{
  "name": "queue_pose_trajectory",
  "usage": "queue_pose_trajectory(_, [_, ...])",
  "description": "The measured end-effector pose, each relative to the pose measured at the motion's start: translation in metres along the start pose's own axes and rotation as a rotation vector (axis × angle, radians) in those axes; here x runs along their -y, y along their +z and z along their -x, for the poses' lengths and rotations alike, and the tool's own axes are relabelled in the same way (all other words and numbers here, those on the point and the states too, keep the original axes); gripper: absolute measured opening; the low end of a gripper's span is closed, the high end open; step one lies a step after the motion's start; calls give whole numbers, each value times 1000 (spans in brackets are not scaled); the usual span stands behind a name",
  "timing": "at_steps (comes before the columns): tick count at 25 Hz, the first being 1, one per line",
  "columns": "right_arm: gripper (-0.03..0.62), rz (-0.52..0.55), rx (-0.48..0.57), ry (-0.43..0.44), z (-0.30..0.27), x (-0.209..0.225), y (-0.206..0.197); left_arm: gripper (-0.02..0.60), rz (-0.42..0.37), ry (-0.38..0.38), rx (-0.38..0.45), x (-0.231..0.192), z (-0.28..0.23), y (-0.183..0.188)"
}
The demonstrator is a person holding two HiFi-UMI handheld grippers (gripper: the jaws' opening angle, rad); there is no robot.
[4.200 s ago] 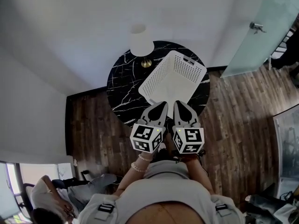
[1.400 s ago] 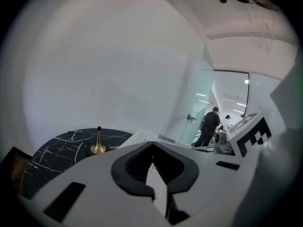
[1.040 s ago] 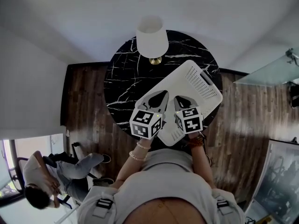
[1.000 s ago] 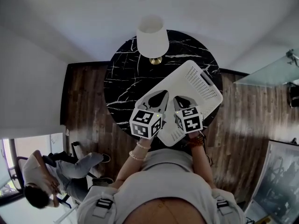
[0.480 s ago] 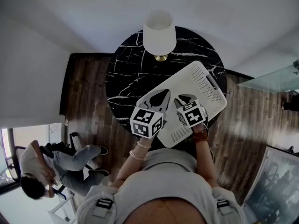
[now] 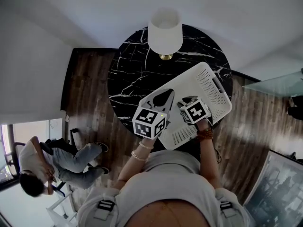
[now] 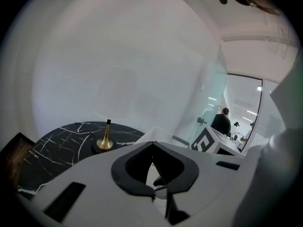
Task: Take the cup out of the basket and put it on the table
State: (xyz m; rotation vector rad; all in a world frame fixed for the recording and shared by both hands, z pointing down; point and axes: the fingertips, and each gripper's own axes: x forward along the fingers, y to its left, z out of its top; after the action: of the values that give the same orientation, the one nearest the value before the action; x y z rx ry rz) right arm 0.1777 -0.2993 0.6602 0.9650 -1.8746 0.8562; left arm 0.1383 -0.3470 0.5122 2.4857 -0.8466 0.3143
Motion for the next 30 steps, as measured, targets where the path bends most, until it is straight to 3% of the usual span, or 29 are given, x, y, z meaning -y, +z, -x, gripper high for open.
queue_pose_trajectory(14, [94, 46, -157, 9, -36, 3, -19, 6, 26, 10, -12, -3, -6, -5])
queue_pose_trajectory(30, [81, 58, -149, -43, -49, 12, -20, 6, 24, 29, -9, -6, -4, -4])
